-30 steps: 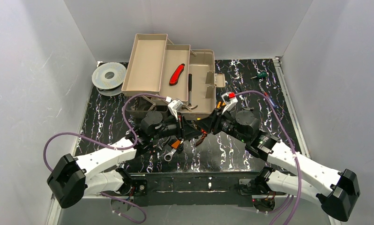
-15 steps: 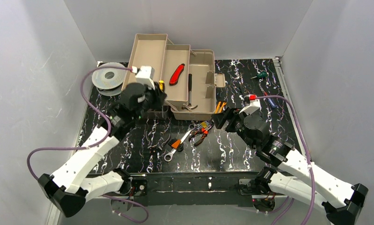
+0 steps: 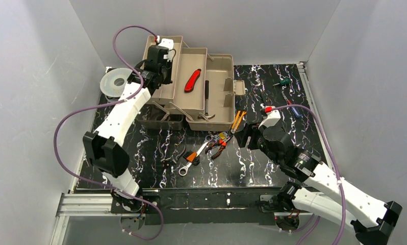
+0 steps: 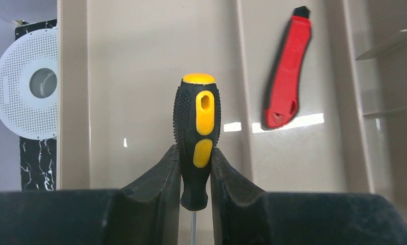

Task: Pack the tool kit

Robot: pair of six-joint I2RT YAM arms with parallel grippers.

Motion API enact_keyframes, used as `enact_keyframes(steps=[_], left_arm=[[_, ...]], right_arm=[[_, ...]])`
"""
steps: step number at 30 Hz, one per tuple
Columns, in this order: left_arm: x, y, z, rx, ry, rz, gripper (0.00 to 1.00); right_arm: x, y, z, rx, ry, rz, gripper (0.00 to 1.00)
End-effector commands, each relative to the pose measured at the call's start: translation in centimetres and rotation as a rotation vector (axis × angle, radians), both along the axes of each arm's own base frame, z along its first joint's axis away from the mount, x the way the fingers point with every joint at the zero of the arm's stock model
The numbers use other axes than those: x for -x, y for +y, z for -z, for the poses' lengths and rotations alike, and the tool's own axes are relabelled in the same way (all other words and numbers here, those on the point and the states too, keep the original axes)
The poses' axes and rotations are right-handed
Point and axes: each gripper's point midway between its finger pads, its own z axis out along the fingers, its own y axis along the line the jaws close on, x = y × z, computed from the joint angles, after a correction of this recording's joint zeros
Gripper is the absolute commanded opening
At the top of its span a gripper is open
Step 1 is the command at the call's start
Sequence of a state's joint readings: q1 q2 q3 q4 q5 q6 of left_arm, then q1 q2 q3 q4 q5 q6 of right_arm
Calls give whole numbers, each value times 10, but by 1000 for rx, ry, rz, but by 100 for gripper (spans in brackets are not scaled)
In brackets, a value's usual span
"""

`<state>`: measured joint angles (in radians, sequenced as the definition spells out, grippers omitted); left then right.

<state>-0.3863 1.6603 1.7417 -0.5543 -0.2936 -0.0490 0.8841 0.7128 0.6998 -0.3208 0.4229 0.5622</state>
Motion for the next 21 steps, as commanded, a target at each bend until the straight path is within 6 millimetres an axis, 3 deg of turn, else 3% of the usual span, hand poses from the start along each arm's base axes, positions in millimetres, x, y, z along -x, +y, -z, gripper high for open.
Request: enact_keyframes(steps=[1,7,8,11,13,16,21], left_arm=[[-18,16,-13,-38,-46,15,0],[-37,14,12,-14,-1,30,3],[-38,11,15,-7,7,42,12],[-38,0,13,37,4,85,58],[-35,-6,5,77,-22,100,79],[-27,-14,-12,147,-73,127,96],[1,-18,-44,261,-119,135,98]], right_arm=[[4,-11,-4,4,-4,22,70],[5,-28,23,39,54,108,69],[5,-29,26,44,61,117,69],[5,-30,34,65,84,126,68],[5,-30,40,81,101,131,68],[5,-29,45,97,118,134,68],[3,-27,46,103,121,133,68]])
